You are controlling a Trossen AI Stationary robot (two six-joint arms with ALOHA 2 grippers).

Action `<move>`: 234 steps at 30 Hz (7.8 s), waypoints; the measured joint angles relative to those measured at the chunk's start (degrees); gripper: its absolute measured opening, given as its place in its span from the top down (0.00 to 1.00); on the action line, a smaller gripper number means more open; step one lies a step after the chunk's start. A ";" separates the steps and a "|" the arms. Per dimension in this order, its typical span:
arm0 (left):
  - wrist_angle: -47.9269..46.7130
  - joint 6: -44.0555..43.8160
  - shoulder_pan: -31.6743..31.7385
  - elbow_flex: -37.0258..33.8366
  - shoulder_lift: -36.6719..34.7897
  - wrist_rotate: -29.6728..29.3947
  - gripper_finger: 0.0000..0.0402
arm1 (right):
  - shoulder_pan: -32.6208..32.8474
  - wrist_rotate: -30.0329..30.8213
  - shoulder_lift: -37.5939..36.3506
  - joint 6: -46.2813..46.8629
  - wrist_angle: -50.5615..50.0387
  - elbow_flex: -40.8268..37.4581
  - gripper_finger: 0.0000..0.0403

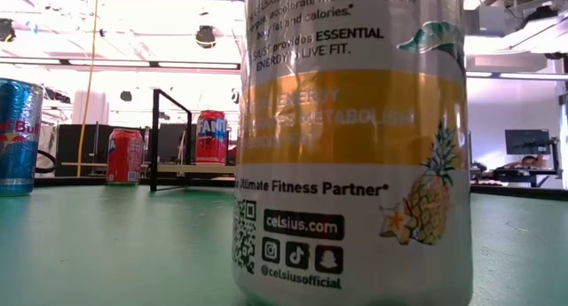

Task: Place canned beverage on shelf
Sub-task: Put the left bottom red soda can on the shelf

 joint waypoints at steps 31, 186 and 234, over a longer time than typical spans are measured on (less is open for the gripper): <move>-4.57 6.45 -4.61 -0.46 4.45 -12.38 0.10 | 0.13 0.07 0.00 -0.58 0.83 0.00 0.32; -17.66 61.82 82.64 56.37 42.05 -17.80 0.29 | -9.04 1.70 -24.57 -4.26 1.33 -13.53 0.32; -20.95 70.98 90.36 56.11 47.01 -9.86 0.29 | -14.62 1.49 -23.37 -3.82 2.11 -13.53 0.32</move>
